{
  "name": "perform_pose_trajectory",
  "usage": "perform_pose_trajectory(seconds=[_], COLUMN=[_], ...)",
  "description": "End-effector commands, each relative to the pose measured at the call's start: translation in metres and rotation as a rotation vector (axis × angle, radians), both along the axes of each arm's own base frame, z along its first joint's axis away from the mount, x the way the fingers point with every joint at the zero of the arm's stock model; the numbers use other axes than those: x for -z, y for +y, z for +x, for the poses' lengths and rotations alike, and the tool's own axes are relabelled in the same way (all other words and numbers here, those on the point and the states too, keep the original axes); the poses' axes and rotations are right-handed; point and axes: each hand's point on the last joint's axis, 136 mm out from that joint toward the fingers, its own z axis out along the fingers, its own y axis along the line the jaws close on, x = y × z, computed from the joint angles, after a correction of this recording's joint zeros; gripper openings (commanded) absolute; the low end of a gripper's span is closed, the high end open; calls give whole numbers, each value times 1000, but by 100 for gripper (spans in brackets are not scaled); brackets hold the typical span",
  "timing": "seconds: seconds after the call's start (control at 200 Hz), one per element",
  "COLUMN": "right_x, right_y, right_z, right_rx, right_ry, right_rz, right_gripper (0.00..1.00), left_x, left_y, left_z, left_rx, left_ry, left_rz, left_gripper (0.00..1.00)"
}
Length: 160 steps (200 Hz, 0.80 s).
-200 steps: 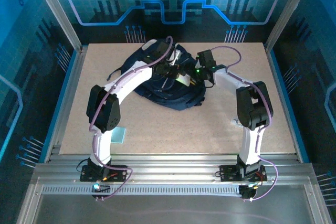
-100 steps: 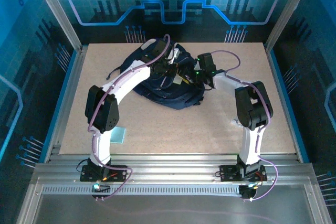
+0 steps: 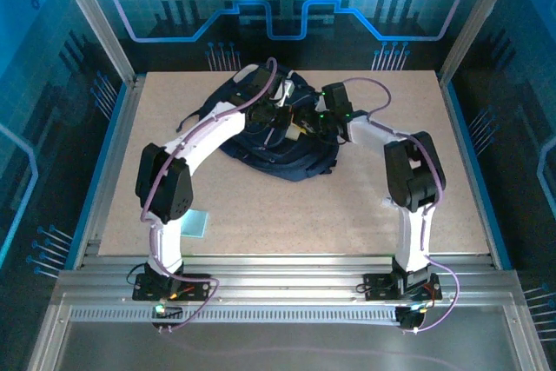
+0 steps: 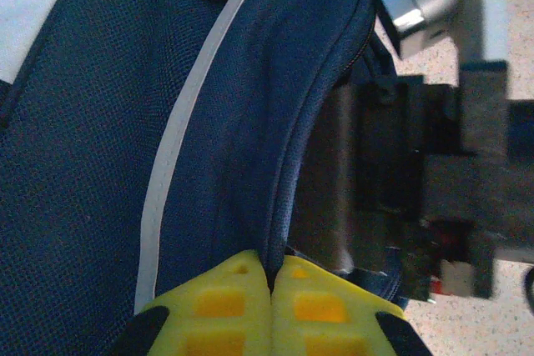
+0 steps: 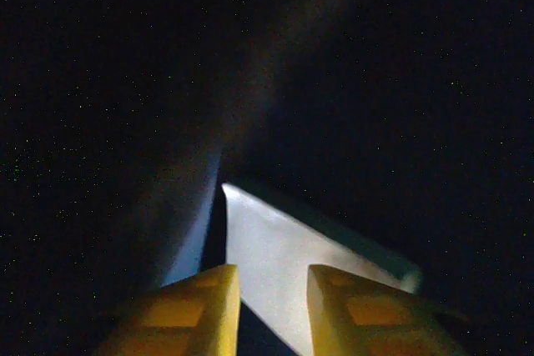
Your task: Pack the student bag
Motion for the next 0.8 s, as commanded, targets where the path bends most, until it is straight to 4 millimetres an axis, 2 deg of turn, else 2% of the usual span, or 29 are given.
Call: perform_pose_trajectory(seconds=[0.0,0.115,0.205,0.33,0.495,0.605,0.665,0.795], right_x=[-27,-25,-16,-5,14,29,42,58], right_y=[-37,-85,-131,-191,-253,-264,-261,-250], right_z=[-26,-61,-90,-131,-180,-200,-213,-230], right_rx=[-20,-11,45,176,367,441,465,546], right_ry=[-32,13,78,173,305,389,446,544], right_rz=[-135,-347,-496,-593,-633,-542,-499,-399], right_gripper=[40,72,86,99,100,100,100,100], left_x=[-34,-29,-21,-13,-3,2,5,8], left_y=[-2,-2,-3,-4,-3,-2,-1,0], left_z=[-7,-7,-7,-8,-11,-13,-15,-17], left_rx=[0,2,3,5,7,10,12,14], left_ry=[-47,-46,-40,-28,-18,-12,-10,-7], left_rz=[-69,-68,-64,-68,-64,-61,-57,-51], left_gripper=[0,0,0,0,0,0,0,0])
